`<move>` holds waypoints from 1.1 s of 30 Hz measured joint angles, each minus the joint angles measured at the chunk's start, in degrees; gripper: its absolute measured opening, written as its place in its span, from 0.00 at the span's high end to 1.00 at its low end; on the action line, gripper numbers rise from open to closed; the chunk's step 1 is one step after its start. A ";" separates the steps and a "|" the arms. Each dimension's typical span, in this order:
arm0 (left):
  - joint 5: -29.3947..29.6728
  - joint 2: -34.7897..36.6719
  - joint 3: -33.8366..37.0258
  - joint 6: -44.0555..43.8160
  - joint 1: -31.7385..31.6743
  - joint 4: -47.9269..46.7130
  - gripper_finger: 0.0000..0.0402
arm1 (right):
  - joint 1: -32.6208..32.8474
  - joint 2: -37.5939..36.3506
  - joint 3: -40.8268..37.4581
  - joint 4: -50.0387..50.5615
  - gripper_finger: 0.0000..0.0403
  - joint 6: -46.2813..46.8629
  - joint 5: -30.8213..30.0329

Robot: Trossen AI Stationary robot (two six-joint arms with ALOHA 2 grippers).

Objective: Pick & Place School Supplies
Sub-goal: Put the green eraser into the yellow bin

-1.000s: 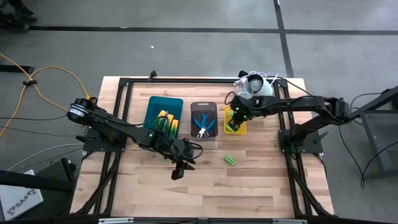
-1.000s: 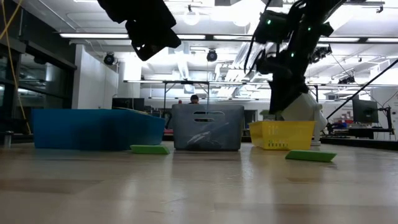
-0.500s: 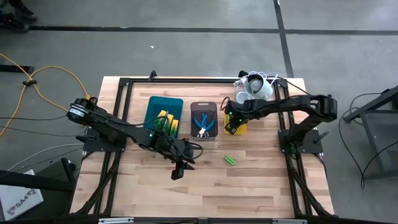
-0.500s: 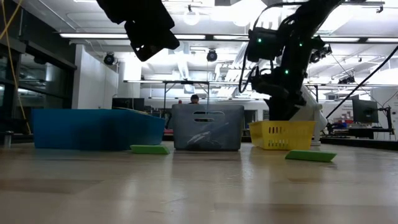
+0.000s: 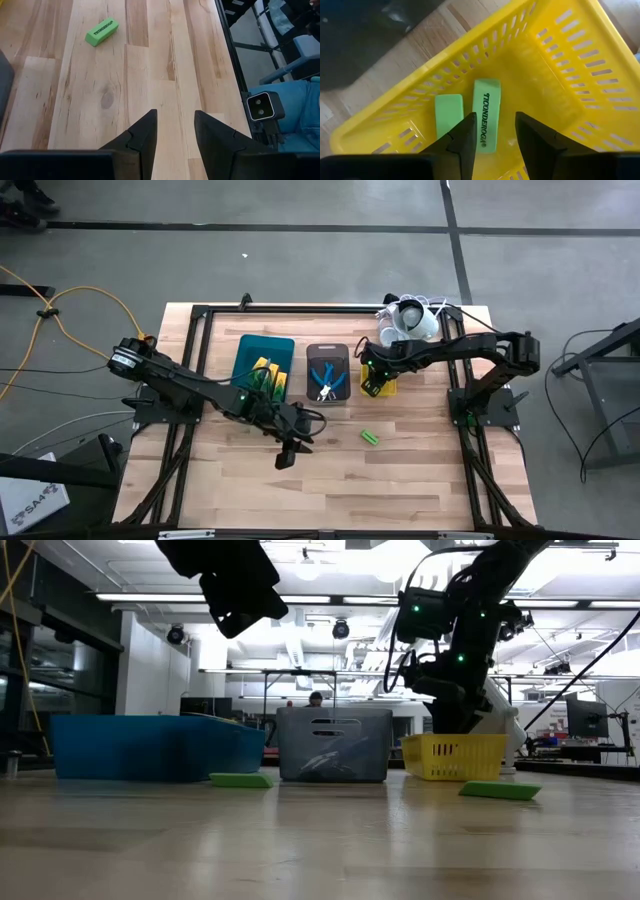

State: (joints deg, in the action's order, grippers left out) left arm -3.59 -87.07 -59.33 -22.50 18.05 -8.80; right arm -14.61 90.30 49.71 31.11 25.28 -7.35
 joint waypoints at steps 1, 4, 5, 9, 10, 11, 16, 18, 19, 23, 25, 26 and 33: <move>0.00 -0.01 0.00 0.00 0.13 0.00 0.68 | 0.00 0.00 0.00 0.00 0.68 0.00 0.00; -0.01 0.00 0.00 0.00 0.71 0.00 0.68 | -0.01 0.00 0.00 0.01 0.68 -0.02 0.02; -0.01 0.00 0.00 0.00 0.88 0.00 0.68 | -0.01 0.00 0.00 0.02 0.68 -0.02 0.02; -0.01 0.00 0.00 0.00 1.35 0.00 0.68 | -0.02 0.00 0.00 0.00 0.68 -1.20 0.76; -0.01 0.00 0.00 0.00 1.35 0.00 0.68 | -0.02 0.00 0.00 0.00 0.68 -1.61 1.18; -0.01 -0.01 0.00 0.00 1.35 0.00 0.68 | 0.00 -0.15 0.00 0.02 0.68 -2.05 1.68; -0.01 -0.02 0.00 0.00 1.35 0.00 0.68 | -0.40 -2.58 0.02 0.05 0.68 -3.17 3.30; -0.01 -0.02 0.00 0.00 1.32 0.00 0.68 | -0.42 -4.03 0.02 0.13 0.69 -4.02 3.45; 0.00 -0.02 0.00 0.00 1.32 0.00 0.68 | -0.39 -4.76 0.04 0.09 0.69 -4.41 3.43; -0.01 0.00 0.00 0.00 1.32 0.00 0.68 | -0.37 -7.95 0.07 0.04 0.69 -4.58 5.77; -0.01 -0.02 0.00 0.00 1.32 0.00 0.68 | -0.14 -9.21 0.07 -0.01 0.69 -4.58 7.90; -0.01 -0.02 0.00 0.00 1.32 0.00 0.68 | 0.05 -9.78 0.07 -0.02 0.69 -4.53 8.86; -0.01 -0.02 0.00 0.00 1.32 -0.04 0.68 | 4.22 -13.17 0.07 0.09 0.69 -2.74 13.76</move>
State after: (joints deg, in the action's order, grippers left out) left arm -3.60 -87.09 -59.33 -22.50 19.38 -8.84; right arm -10.39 77.13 49.78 31.20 22.54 6.41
